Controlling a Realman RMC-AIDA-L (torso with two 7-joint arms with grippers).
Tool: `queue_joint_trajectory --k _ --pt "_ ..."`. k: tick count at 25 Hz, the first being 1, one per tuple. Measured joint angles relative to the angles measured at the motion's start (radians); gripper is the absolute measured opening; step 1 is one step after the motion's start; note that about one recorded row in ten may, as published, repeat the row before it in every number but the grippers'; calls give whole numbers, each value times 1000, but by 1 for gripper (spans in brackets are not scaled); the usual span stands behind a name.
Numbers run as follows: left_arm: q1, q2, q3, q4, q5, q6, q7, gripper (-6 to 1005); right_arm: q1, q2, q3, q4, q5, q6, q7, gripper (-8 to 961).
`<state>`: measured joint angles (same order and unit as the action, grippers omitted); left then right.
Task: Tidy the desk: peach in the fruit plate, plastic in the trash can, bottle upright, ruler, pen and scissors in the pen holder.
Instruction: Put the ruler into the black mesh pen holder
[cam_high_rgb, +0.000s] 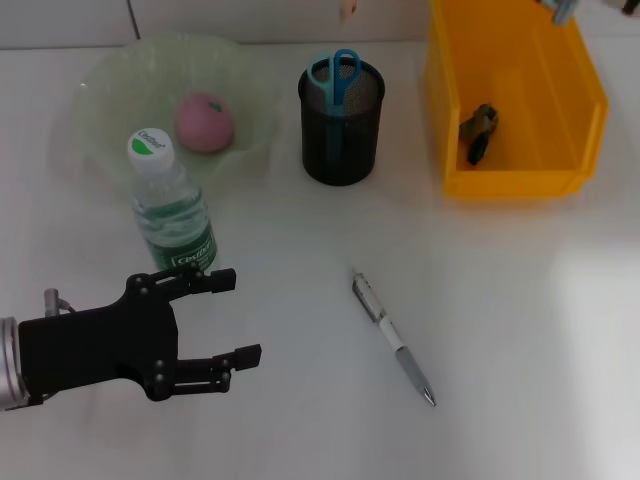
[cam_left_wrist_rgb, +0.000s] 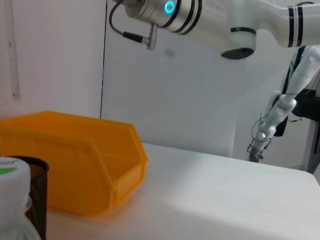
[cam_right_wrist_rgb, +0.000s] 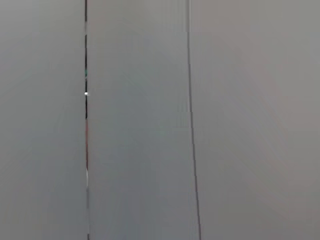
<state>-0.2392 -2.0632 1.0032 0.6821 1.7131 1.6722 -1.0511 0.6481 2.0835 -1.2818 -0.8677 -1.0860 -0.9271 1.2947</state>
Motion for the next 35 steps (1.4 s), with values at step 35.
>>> queue_joint_trajectory --k 35 --pt "4 0 -2 -6 2 -4 27 864 110 9 -18 575 327 -177 -486 398"
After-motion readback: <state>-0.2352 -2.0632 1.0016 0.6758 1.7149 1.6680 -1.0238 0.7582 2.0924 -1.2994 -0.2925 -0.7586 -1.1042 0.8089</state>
